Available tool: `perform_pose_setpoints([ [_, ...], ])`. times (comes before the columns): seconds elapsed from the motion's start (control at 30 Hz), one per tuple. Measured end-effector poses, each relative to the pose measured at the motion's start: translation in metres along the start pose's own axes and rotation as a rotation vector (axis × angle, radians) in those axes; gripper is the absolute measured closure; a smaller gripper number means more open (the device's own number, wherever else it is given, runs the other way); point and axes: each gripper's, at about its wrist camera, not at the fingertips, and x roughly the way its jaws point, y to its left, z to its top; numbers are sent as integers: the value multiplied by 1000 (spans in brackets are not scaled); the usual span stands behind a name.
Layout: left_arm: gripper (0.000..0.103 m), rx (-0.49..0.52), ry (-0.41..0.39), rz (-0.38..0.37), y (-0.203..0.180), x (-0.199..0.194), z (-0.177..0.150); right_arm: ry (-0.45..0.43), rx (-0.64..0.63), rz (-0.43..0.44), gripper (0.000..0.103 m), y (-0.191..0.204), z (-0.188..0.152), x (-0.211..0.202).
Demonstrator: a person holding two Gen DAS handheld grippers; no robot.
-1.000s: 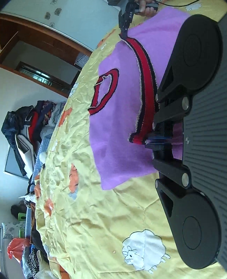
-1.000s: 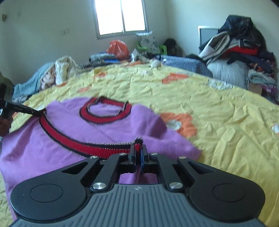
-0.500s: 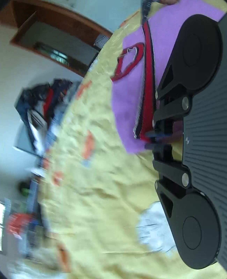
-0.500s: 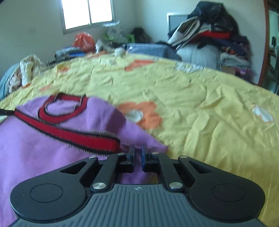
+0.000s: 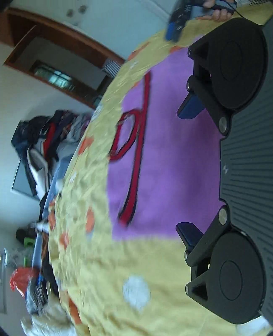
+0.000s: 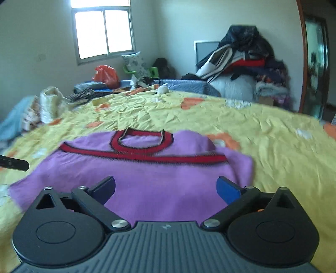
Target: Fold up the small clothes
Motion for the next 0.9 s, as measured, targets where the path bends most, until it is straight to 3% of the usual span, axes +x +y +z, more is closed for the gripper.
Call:
perform_pose_setpoints([
  [0.07, 0, 24, -22, 0, -24, 28, 11, 109, -28, -60, 0, 16, 15, 40],
  [0.13, 0, 75, -8, 123, -43, 63, 25, 189, -18, -21, 0, 22, 21, 76],
  [0.17, 0, 99, 14, 151, -48, 79, 30, 205, -29, -1, 0, 25, 21, 89],
  [0.27, 0, 103, 84, 258, -47, 118, 35, 242, -62, -100, 0, 23, 14, 114],
  [0.3, 0, 85, 128, 266, -41, 130, 35, 256, -40, -91, 0, 14, 11, 118],
  [0.37, 0, 129, 120, 309, -41, 139, 31, 247, -29, -105, 0, -3, 8, 115],
  [0.6, 0, 128, 95, 305, -39, 142, 28, 208, 56, -166, 0, -38, -1, 102],
  [0.73, 0, 130, 99, 310, -39, 143, 31, 216, 33, -229, 0, -23, 8, 87],
  [0.9, 0, 130, 87, 314, -40, 142, 29, 206, 66, -139, 0, 16, 11, 67],
])
